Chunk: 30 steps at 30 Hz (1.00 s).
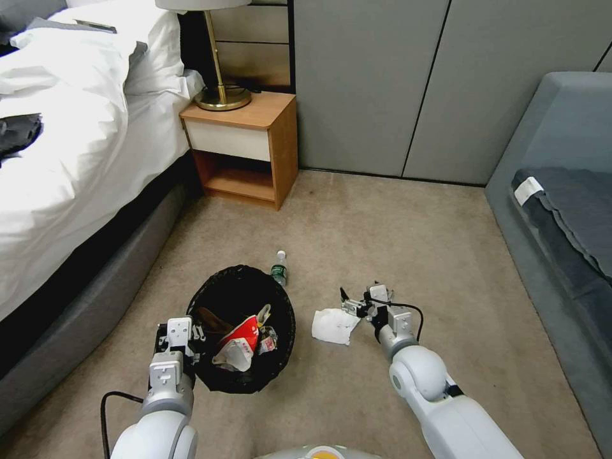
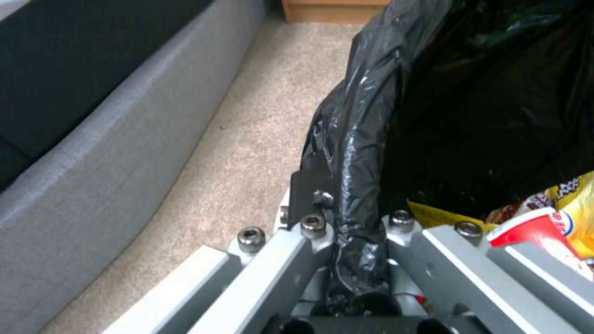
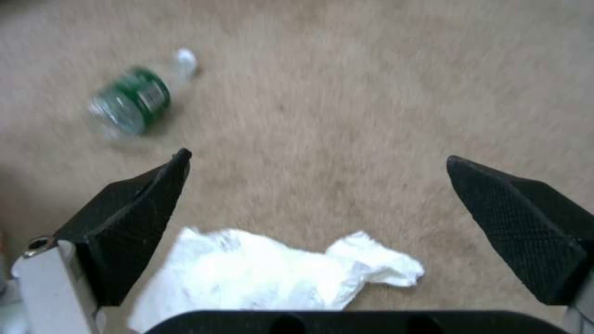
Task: Pick up the trash bin, then pick up the garbage from the floor and place it into the trash bin.
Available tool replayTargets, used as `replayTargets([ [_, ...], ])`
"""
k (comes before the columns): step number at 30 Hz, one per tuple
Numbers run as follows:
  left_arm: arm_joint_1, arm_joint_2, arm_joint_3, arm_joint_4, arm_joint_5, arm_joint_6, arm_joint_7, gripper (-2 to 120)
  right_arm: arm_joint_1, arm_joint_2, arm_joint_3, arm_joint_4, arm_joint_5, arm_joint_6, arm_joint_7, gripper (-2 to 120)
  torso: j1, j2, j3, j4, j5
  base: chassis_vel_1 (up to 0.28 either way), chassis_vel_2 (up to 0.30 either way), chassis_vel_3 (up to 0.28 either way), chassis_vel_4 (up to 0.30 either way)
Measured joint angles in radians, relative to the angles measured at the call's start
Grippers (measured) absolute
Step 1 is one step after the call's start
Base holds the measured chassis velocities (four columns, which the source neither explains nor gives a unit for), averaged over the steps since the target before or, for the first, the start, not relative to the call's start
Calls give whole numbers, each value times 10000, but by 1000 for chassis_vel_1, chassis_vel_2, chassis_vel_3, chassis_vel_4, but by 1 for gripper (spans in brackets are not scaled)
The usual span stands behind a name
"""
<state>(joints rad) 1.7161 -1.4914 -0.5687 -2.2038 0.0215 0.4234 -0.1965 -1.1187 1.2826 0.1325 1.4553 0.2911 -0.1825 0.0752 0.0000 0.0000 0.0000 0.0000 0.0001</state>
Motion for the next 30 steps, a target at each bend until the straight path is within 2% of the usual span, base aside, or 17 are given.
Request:
replayTargets([
  [3, 1, -41, 26, 68, 32, 1, 0, 0, 592, 276, -154, -1318, -372, 326, -320, 100, 1, 0, 0, 1, 0, 0, 0, 0, 0],
  [9, -14, -55, 71, 117, 57, 1, 0, 0, 1019, 517, -187, -2465, -624, 538, -585, 100, 1, 0, 1, 0, -2, 0, 0, 0, 0],
  [10, 6, -46, 84, 129, 74, 6, -3, 0, 1401, 734, -122, -3595, -947, 912, -1088, 100, 0, 0, 0, -1, -1, 0, 0, 0, 0],
  [14, 110, -61, 116, 129, 123, 2, -6, 0, 1668, 851, -72, -4209, -1012, 997, -1622, 100, 0, 0, 1, 0, -2, 0, 0, 0, 0],
  [30, 212, -62, 91, 35, 138, -12, -20, 0, 1994, 1265, -17, -5506, -1539, 1413, -2172, 100, 0, 0, 0, 0, -2, 0, 0, 0, 0],
])
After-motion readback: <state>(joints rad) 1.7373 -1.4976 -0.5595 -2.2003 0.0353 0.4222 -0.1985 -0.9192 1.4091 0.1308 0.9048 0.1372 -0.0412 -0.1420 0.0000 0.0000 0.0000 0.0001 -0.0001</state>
